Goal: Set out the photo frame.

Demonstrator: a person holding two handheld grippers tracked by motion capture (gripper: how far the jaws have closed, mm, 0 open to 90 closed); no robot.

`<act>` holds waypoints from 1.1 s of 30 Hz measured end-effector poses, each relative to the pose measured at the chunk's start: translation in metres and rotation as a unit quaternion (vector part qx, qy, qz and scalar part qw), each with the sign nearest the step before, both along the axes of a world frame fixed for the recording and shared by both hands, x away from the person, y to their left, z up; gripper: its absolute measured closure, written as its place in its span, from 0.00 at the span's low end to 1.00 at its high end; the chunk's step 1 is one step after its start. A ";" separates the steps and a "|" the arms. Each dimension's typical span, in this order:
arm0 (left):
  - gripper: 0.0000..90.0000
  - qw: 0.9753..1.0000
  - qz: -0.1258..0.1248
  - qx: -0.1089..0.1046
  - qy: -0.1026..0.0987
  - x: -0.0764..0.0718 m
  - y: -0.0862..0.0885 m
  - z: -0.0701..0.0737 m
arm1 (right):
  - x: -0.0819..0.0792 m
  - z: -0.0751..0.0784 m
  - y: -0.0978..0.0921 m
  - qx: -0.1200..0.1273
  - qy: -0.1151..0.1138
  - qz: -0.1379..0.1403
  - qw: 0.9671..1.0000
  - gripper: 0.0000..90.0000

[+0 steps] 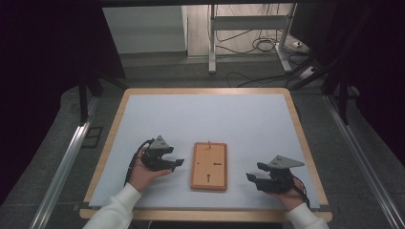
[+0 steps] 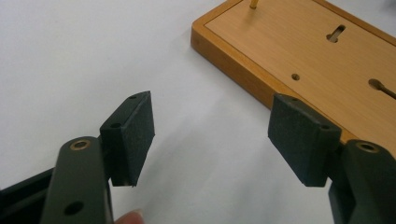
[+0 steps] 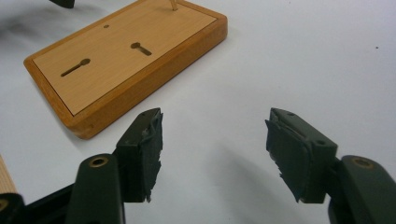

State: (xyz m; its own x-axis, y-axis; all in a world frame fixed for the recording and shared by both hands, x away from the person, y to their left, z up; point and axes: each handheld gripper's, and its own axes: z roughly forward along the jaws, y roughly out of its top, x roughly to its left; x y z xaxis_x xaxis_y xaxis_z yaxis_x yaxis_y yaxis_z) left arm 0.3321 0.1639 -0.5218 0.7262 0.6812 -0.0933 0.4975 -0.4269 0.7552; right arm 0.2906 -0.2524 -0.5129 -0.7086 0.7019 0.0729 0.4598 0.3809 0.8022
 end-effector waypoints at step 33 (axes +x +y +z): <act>0.38 0.996 -0.088 -0.005 -0.021 0.057 -0.080 0.009 | -0.006 -0.002 0.002 -0.018 -0.007 0.003 1.000 0.29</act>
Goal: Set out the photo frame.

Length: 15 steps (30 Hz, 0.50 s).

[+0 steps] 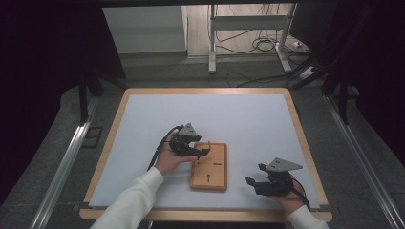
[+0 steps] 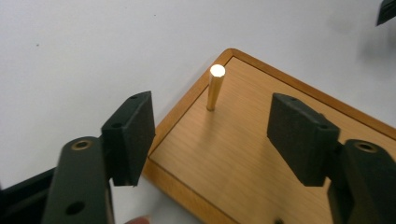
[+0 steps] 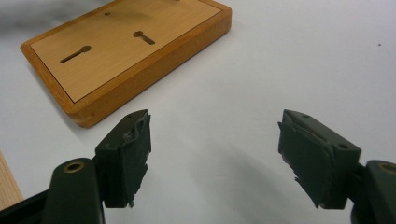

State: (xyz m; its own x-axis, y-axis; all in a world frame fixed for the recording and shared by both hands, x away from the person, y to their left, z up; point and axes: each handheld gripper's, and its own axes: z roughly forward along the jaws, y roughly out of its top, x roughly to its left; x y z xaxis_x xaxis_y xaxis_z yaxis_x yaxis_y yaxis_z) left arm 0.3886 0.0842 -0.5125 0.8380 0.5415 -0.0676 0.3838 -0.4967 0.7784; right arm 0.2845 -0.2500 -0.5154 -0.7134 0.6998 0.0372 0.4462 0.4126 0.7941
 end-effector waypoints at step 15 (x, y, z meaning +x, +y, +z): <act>0.71 0.999 -0.040 -0.014 0.006 0.018 -0.013 -0.006 | -0.001 0.001 -0.001 -0.003 -0.005 -0.001 1.000 0.28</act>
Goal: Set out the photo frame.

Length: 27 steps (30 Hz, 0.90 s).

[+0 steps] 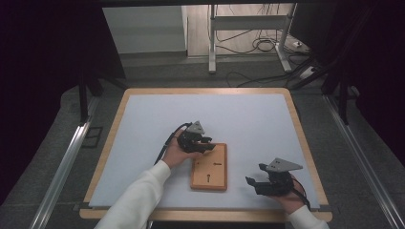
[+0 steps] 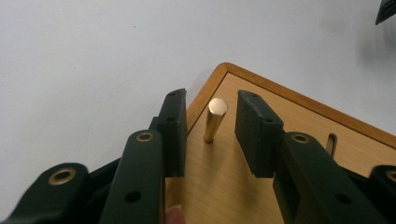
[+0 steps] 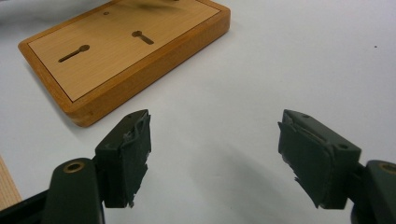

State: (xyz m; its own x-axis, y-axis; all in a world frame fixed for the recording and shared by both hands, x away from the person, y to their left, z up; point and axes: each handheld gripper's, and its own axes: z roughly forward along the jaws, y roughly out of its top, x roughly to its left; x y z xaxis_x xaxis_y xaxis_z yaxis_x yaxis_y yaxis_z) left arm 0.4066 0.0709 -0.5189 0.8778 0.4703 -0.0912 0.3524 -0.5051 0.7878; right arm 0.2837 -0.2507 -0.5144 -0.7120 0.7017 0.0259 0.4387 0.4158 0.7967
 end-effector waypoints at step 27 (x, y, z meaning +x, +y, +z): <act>0.92 0.997 -0.007 -0.015 0.079 0.016 0.001 -0.001 | -0.021 0.008 0.043 -0.064 -0.065 0.055 0.994 0.18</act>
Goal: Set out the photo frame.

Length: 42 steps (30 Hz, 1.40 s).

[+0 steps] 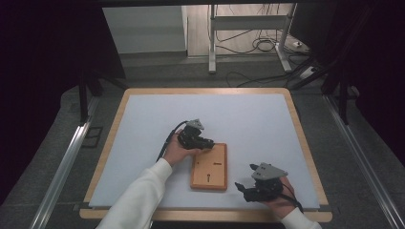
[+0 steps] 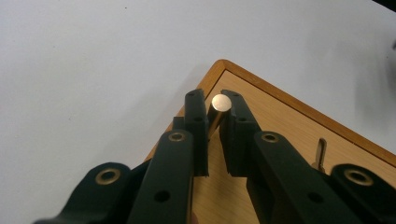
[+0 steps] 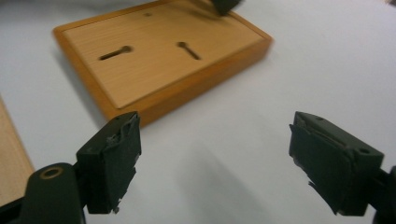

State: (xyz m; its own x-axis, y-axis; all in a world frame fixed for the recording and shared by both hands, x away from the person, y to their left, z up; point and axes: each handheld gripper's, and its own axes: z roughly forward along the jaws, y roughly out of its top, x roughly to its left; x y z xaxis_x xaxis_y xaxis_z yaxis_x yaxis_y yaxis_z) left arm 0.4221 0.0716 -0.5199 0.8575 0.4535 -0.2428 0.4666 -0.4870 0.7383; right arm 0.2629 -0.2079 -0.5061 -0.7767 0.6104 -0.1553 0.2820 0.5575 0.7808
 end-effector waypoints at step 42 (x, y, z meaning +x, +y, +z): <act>0.91 1.000 0.028 0.014 0.003 0.010 -0.003 0.003 | -0.003 0.002 0.093 -0.157 -0.187 0.039 0.969 0.29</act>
